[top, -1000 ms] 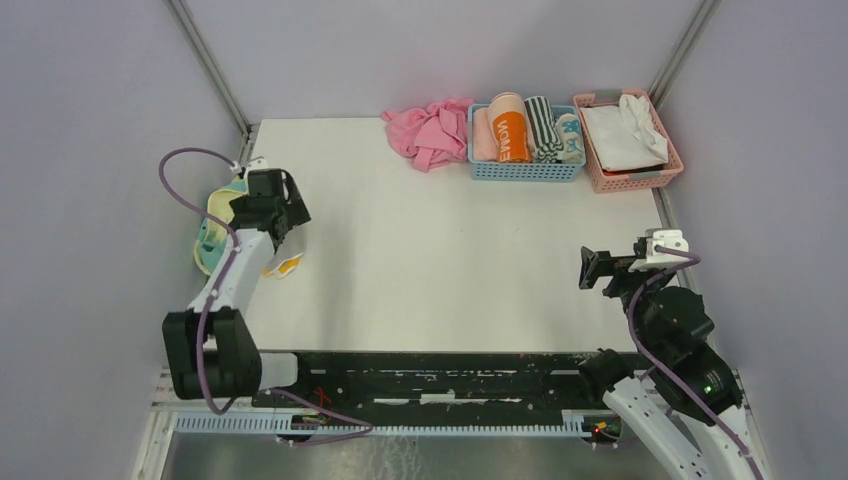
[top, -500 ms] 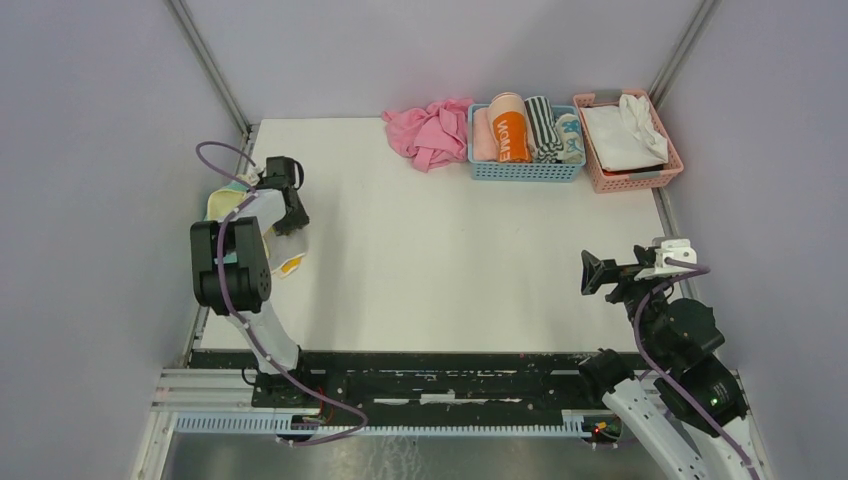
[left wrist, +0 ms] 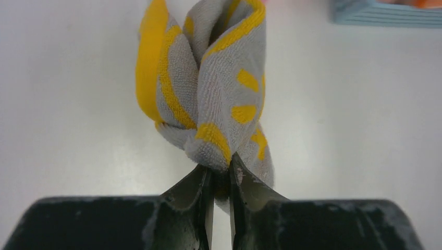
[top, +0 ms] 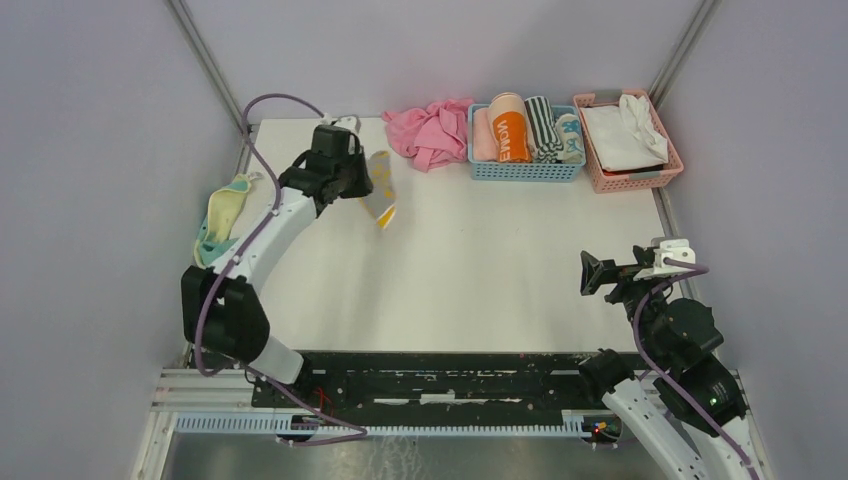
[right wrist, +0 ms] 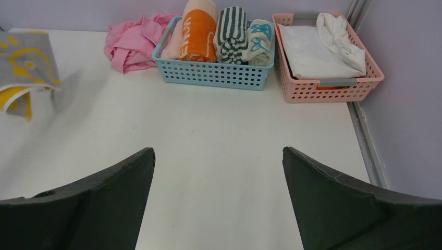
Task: Roll the towels
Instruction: Pick up the towel at the corner of the board, then place the towel at the center of the board.
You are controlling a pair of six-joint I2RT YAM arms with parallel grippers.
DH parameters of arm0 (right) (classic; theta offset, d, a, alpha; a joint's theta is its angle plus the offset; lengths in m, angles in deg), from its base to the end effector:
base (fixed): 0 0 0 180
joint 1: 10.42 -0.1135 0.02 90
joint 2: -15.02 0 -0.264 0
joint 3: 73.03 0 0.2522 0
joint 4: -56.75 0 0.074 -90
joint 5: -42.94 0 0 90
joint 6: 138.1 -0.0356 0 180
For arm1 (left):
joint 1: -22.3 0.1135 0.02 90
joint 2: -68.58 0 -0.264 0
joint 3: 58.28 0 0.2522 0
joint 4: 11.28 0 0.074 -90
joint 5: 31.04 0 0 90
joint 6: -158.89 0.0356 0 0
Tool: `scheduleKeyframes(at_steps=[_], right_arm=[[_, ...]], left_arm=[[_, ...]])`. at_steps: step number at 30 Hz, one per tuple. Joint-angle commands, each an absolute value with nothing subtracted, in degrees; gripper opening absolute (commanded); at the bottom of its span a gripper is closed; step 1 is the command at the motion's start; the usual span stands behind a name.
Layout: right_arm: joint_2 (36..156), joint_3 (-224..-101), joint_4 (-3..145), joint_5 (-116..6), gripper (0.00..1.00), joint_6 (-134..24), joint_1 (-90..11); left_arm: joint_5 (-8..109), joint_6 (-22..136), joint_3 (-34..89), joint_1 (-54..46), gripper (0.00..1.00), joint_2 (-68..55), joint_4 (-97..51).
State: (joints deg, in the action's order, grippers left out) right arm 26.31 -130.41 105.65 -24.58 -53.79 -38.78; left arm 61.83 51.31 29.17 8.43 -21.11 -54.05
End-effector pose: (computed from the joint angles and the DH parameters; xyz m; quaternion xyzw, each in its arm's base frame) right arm 0.0441 0.0083 0.3416 -0.0078 0.7229 0.0630 0.6880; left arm 0.3383 -0.0817 0.2902 -0.0395 0.9228 -0.0814 0.3744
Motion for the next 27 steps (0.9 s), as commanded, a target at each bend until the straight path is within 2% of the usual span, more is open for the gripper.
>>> scheduleKeyframes(at_steps=[1,6,15,22,27], right_arm=[[26.19,-130.64,103.56,-24.91,1.00,-53.62,-38.71],[26.69,-131.19,103.39,-26.80,1.00,-54.23,-38.68],[38.22,-135.25,105.78,-34.28,1.00,-57.82,-38.67],[50.64,-133.42,100.76,-46.27,1.00,-61.07,-38.70],[62.20,-132.24,93.06,-54.49,1.00,-62.16,-39.01]], left_arm=[[54.36,50.33,35.85,0.89,0.19,-14.87,-55.14],[53.31,51.42,33.83,-3.07,0.26,-11.41,-54.94],[56.91,48.99,17.90,-3.66,0.58,-5.13,-48.79],[62.45,39.09,1.32,-3.62,0.68,3.64,-42.11],[64.06,31.50,-9.19,-0.02,0.69,7.10,-33.36]])
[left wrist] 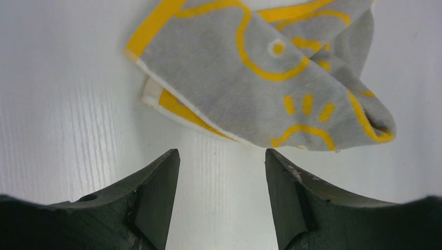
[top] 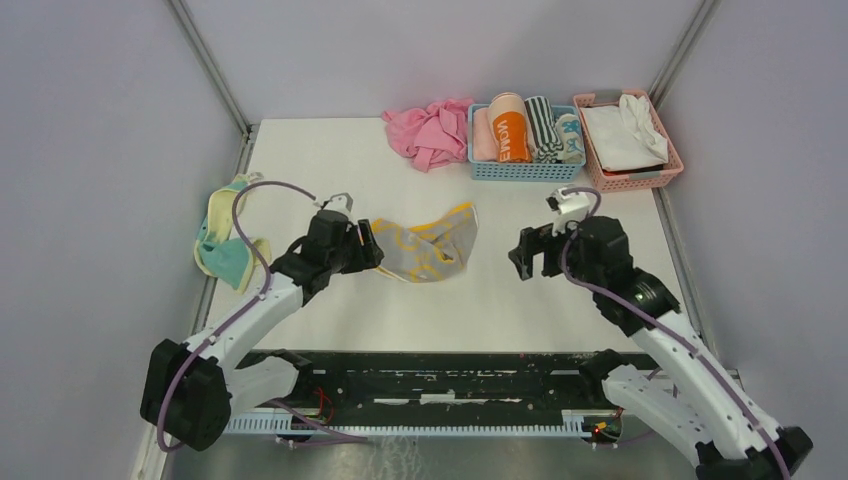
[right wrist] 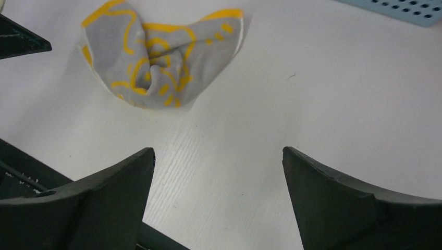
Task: Roll the towels
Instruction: Place the towel at the center of the board, then flatten out the towel at the center of the board.
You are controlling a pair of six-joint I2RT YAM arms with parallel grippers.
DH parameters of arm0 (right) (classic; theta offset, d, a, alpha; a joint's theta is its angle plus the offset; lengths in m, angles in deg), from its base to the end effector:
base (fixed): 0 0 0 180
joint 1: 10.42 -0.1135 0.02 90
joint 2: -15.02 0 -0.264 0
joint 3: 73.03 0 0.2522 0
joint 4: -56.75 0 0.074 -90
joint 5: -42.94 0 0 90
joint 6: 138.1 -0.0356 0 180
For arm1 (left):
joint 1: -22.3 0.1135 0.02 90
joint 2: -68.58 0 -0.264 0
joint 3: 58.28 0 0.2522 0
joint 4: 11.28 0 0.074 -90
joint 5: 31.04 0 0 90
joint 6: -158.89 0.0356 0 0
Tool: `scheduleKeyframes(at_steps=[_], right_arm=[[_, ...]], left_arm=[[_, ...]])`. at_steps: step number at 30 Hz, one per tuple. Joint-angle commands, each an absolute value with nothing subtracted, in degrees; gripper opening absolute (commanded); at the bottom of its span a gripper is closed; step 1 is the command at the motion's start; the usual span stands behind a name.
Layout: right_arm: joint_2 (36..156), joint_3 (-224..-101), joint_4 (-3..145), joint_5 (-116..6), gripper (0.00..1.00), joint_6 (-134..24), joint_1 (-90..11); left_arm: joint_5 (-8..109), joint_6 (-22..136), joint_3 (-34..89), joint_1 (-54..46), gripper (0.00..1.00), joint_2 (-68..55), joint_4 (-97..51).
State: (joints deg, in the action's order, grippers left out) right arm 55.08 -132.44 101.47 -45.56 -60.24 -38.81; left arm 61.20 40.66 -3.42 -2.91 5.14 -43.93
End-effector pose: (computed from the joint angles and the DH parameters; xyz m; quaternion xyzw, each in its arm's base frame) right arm 0.1367 0.0728 0.3200 -0.1125 0.8376 0.1748 0.5053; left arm 0.2121 -0.0983 0.2398 -0.0321 0.9101 -0.1697 0.3767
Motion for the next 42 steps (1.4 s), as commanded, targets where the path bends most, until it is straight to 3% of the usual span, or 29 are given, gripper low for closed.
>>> scheduleKeyframes(at_steps=[1,7,13,28,35,42], right_arm=[[64.31,-132.50,91.97,-55.43,0.99,-62.11,-39.41],[72.66,-132.64,86.90,-54.76,0.96,-62.35,-43.79],[73.72,-130.93,84.29,-54.45,0.95,-64.01,-45.24],[70.74,-128.44,84.32,-52.65,0.96,-63.39,-45.44],[70.49,-127.87,83.97,-52.03,0.96,-62.87,-45.47],[72.89,-127.75,82.14,-51.48,0.96,-63.96,-45.41]], left_arm=[[63.10,30.62,-10.22,1.50,0.68,7.00,-31.64],[55.60,26.37,-12.24,12.31,0.61,0.54,-21.21],[55.73,26.88,-8.58,13.30,0.56,-10.21,-19.87],[53.13,26.69,-6.45,14.08,0.52,-23.48,-14.85],[48.94,25.13,-7.78,14.05,0.36,-20.33,-12.60],[40.54,22.18,-8.39,13.36,0.04,-12.08,-8.79]])
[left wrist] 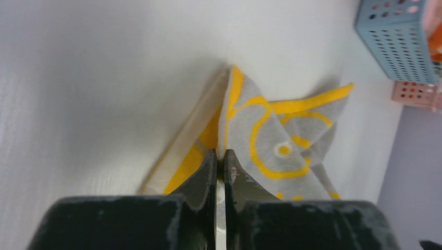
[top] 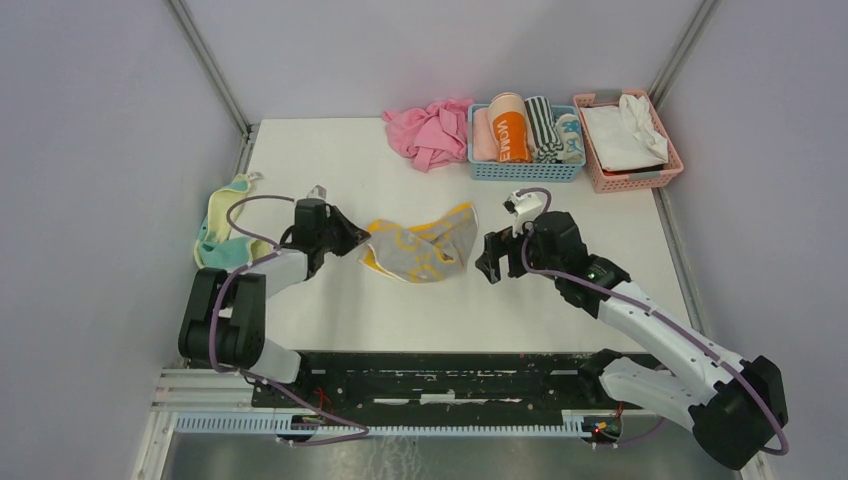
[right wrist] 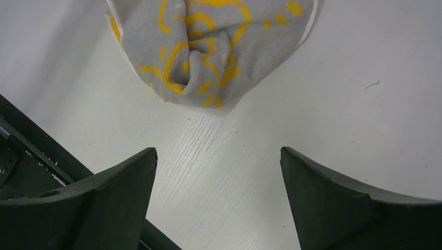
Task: Roll the towels
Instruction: Flatten out the towel at the center of the board.
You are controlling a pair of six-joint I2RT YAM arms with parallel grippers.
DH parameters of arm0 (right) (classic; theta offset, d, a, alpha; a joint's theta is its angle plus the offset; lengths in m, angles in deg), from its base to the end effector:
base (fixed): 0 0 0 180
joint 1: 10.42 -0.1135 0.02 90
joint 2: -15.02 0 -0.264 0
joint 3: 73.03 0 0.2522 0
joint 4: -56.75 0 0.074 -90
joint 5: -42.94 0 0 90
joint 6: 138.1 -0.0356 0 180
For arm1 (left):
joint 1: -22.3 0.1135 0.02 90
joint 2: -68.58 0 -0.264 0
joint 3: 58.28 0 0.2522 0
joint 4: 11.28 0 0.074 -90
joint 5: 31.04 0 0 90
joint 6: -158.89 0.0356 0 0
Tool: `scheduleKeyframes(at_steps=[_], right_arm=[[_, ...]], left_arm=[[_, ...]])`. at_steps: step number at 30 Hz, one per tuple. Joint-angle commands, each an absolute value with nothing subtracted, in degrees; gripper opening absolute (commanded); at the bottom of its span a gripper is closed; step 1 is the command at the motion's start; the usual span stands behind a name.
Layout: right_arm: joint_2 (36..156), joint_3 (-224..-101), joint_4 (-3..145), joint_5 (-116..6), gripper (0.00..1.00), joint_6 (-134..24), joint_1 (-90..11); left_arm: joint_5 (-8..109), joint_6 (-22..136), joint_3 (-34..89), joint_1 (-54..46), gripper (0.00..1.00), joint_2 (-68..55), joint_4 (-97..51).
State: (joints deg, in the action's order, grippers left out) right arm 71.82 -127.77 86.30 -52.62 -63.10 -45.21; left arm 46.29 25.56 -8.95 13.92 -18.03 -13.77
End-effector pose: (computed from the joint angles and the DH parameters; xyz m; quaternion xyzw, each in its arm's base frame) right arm 0.1793 0.1287 0.2680 -0.1731 0.8549 0.2435 0.4241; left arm 0.2844 -0.0498 0.1547 -0.2256 0.8725 -0.2739 0.3360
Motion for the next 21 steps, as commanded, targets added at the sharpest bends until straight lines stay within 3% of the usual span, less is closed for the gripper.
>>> scheduleKeyframes(at_steps=[1,6,12,21], right_arm=[[73.30,-127.70,81.80,-51.13,0.96,-64.34,-45.45],[75.96,-127.43,78.98,-50.84,0.96,-65.07,-45.49],[78.28,-128.09,76.16,-51.56,0.95,-64.31,-45.41],[80.97,-128.61,72.11,-55.30,0.95,-62.02,-45.44]], left_arm=[[39.84,21.54,-8.13,13.11,0.03,-10.71,-8.85],[38.96,19.24,-3.03,10.71,0.03,-2.71,-12.85],[43.86,23.45,17.21,5.74,0.03,3.31,-25.81],[47.46,28.38,38.39,0.69,0.03,0.79,-34.28]])
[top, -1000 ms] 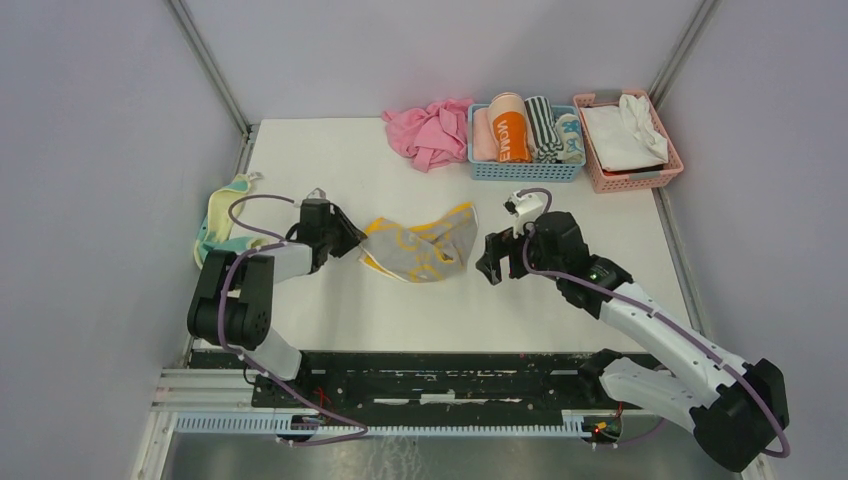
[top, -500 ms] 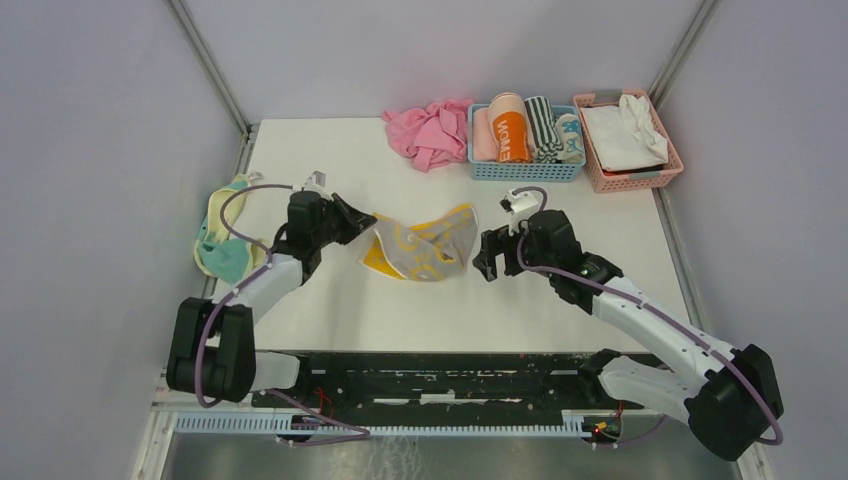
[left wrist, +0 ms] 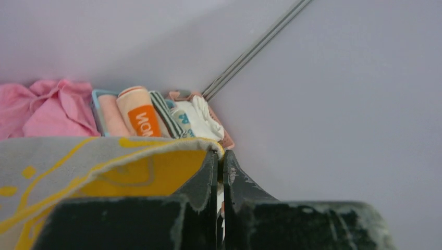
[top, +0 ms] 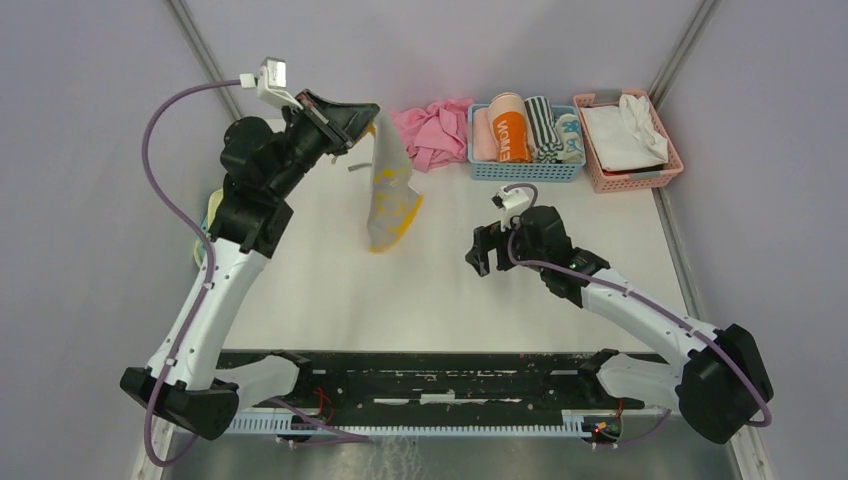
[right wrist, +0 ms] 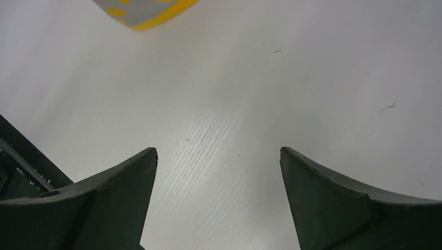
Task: Roll the towels
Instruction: Flatten out the towel at the center of the board.
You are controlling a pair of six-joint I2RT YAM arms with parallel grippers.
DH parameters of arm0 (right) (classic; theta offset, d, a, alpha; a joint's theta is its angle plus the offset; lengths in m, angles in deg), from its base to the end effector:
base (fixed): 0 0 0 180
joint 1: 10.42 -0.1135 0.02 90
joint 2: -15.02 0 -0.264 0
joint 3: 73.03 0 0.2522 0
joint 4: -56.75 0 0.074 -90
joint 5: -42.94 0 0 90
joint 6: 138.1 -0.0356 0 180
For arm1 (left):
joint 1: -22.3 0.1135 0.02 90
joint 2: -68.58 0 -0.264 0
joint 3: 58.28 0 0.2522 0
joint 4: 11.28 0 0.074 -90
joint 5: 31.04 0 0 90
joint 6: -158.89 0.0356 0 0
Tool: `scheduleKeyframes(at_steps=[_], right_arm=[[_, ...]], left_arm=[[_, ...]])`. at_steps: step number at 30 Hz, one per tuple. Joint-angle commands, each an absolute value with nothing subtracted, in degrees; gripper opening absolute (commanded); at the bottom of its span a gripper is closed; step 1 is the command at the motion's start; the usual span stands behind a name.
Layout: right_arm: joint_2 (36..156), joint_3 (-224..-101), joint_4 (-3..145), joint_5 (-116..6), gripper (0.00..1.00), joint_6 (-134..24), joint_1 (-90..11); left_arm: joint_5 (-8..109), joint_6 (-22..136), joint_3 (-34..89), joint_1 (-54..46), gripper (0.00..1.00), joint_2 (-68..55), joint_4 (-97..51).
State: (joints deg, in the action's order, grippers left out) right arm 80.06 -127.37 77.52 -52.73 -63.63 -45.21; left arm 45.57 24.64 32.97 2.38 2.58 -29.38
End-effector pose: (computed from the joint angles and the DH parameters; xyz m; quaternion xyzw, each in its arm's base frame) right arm 0.2031 0.1454 0.2489 -0.1696 0.8550 0.2466 0.4236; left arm 0.2308 -0.0924 0.4758 -0.0530 0.6608 -0.4609 0.5900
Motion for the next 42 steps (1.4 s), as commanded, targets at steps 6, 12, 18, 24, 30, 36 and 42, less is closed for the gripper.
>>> scheduleKeyframes(at_steps=[6,12,18,24,30,36,42], right_arm=[[80.74,-128.16,70.59,-58.41,0.94,-61.45,-45.71],[78.55,-127.40,71.60,-58.45,0.94,-60.81,-45.77],[77.25,-128.46,74.28,-57.65,0.94,-59.81,-45.81],[77.11,-129.37,76.24,-57.84,0.94,-58.55,-46.01],[79.10,-129.85,78.40,-57.32,0.94,-56.32,-47.46],[83.90,-131.11,81.62,-55.71,0.92,-53.46,-50.63],[90.29,-133.45,85.71,-48.27,0.88,-50.24,-55.54]], left_arm=[[49.30,29.61,44.96,-3.02,0.03,-1.97,-36.05],[51.41,32.33,52.78,-9.81,0.03,-5.16,-38.80],[60.90,38.43,61.44,-11.21,0.03,-8.42,-46.32],[75.92,45.30,60.19,-10.00,0.03,-8.94,-52.93],[80.67,45.92,43.58,-6.41,0.03,-2.36,-51.60],[82.47,42.33,22.56,-4.16,0.03,7.76,-48.62],[81.66,41.82,12.77,-1.41,0.03,11.88,-49.38]])
